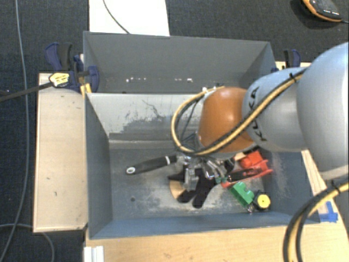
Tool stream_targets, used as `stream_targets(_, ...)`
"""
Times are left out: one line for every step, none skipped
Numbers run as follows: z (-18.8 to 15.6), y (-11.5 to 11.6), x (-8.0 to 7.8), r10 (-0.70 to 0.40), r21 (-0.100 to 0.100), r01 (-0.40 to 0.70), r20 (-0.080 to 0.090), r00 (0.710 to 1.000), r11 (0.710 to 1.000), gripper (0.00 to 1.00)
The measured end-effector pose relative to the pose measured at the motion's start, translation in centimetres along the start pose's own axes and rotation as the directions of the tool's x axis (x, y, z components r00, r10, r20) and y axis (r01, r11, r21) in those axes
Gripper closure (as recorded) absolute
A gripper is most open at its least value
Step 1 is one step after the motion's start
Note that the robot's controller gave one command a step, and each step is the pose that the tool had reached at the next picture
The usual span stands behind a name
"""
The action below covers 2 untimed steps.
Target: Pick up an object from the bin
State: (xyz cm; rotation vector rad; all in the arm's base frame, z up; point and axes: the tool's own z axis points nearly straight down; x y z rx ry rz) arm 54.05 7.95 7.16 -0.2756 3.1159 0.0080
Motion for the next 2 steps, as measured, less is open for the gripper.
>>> stream_targets(-7.8,-1.5,0.3,-0.024,0.001,0.024,0.002,1.000,1.000,1.00)
stream_targets(-18.3,-1.4,-1.4,-0.015,-0.001,0.015,-0.008,1.000,1.000,1.00)
